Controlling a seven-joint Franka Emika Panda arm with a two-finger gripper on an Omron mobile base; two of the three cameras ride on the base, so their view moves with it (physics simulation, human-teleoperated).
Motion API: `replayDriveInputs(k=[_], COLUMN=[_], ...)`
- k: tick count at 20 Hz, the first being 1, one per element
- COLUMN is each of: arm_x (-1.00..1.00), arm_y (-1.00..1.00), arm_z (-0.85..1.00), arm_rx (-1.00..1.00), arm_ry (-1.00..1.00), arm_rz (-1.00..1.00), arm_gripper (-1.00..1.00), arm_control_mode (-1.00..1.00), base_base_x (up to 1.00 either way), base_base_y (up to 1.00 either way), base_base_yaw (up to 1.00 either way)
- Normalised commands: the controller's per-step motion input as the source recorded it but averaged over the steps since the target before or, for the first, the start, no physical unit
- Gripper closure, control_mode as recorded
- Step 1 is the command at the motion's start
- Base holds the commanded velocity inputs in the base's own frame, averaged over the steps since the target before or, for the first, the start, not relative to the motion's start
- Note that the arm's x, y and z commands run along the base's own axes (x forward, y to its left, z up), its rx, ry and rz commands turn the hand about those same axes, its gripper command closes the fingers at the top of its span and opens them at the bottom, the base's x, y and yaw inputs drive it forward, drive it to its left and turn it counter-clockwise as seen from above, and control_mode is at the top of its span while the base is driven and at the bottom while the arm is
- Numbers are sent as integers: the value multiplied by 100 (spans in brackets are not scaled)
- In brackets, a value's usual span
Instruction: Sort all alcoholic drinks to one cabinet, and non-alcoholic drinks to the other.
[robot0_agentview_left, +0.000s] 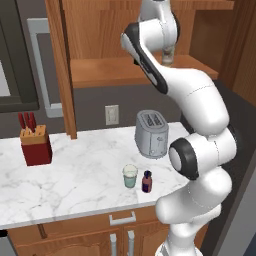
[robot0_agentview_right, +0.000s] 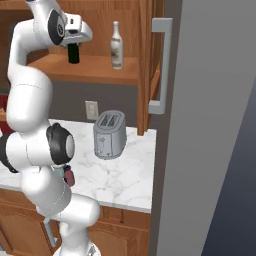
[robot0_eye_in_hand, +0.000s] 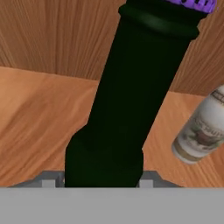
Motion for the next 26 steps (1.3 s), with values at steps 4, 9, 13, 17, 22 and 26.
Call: replayDriveInputs(k=[4,9,13,17,22,26], arm_x=[21,33,47,56,52,19], arm_y=[-22,-12,-6,-3,0,0], arm_z=[-56,-91,-70,-34,-42,-37], arm_rx=[0,0,1,3,1,1], arm_ry=[-21,-20,-19,-16,-9,-1], arm_rz=[0,0,2,1,1,0], arm_gripper=[100,100,100,100,-100,-100], arm_control_mode=[-100,-100,-100,-100,-100,-100], base_base_x=[0,0,0,0,0,0], base_base_y=[0,0,0,0,0,0], base_base_yaw=[0,0,0,0,0,0])
